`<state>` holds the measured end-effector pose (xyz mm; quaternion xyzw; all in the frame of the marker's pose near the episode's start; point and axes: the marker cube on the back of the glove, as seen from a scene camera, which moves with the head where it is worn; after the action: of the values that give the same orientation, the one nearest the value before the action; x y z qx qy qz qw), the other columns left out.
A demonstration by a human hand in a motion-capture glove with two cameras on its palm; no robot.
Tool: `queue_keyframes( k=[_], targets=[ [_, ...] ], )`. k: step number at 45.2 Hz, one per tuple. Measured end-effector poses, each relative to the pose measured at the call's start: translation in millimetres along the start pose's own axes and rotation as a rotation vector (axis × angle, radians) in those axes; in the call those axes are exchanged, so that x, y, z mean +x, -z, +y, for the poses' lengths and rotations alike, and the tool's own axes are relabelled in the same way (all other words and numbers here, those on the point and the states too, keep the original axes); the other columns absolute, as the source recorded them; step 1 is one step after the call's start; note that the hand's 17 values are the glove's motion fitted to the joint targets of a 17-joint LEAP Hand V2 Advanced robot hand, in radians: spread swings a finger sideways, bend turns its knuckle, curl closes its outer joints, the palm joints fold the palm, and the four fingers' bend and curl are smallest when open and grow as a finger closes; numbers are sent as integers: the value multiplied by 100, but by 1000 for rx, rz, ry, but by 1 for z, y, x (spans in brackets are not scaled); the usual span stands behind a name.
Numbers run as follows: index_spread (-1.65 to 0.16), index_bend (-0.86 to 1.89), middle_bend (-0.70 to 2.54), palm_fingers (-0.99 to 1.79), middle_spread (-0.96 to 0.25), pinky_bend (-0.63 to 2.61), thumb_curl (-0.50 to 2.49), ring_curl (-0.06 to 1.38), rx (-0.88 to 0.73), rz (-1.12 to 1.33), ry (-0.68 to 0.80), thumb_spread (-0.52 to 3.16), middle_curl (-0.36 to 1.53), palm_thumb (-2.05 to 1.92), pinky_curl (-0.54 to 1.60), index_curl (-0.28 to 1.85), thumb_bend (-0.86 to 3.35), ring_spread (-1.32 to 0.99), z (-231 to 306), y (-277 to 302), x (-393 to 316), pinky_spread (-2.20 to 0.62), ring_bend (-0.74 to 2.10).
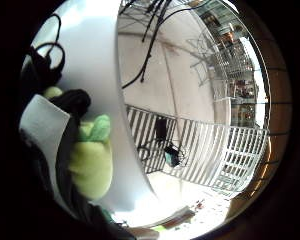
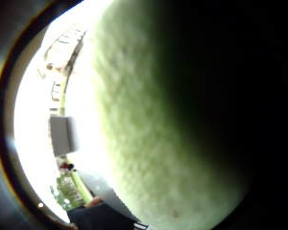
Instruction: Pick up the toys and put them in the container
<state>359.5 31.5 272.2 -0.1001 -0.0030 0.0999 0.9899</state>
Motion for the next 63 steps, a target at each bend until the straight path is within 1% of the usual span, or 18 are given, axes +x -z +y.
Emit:
queue_keyframes(
  k=[2, 8, 11, 15, 19, 23, 28, 35, 40, 44, 49, 56, 63],
  targets=[
    [-34, 38, 74, 145, -38, 72, 63, 51, -18, -19, -5, 108, 54, 104, 32, 46, 51, -43, -3, 3, 1, -54, 107],
    [-31, 52, 87, 142, -35, 66, 67, 53, -44, -61, -37, 113, 58, 107, 31, 53, 58, -39, -7, 15, 0, -53, 114],
    [-29, 53, 92, 137, -33, 68, 70, 53, -50, -58, -47, 108, 59, 104, 32, 55, 56, -37, -4, 26, -9, -53, 114],
    [-28, 53, 95, 129, -32, 74, 72, 53, -48, -60, -63, 90, 60, 92, 35, 58, 44, -37, 7, 51, -31, -52, 115],
    [-29, 49, 88, 115, -34, 84, 74, 53, -28, -62, -93, 76, 59, 77, 39, 59, 32, -38, 18, 77, -54, -50, 114],
    [-31, 44, 79, 104, -36, 92, 76, 52, 52, -46, -108, 70, 57, 70, 42, 60, 26, -40, 24, 107, -76, -48, 112],
    [-34, 36, 74, 98, -39, 98, 79, 52, 143, -14, -144, 66, 57, 68, 45, 62, 22, -41, 33, 153, -107, -46, 111],
    [-38, 27, 69, 97, -42, 100, 84, 51, 180, -28, -136, 63, 58, 66, 45, 63, 20, -43, 42, 204, -145, -45, 109],
    [-39, 22, 67, 97, -44, 100, 86, 51, 222, -6, -64, 62, 59, 66, 45, 65, 18, -44, 48, 243, -185, -44, 108],
    [-41, 18, 65, 97, -45, 100, 89, 51, 236, -2, -23, 61, 59, 67, 45, 66, 18, -44, 55, 263, -218, -44, 108],
    [-42, 16, 63, 97, -46, 100, 91, 51, 254, -6, 3, 61, 60, 67, 44, 67, 17, -45, 60, 280, -263, -44, 107],
    [-44, 15, 61, 96, -47, 101, 94, 51, 261, -67, 77, 61, 62, 67, 44, 69, 15, -45, 62, 298, -347, -43, 107],
    [-45, 14, 59, 95, -48, 102, 97, 51, 247, -75, 138, 62, 64, 66, 44, 70, 13, -45, 70, 308, -433, -43, 107]
  ],
)
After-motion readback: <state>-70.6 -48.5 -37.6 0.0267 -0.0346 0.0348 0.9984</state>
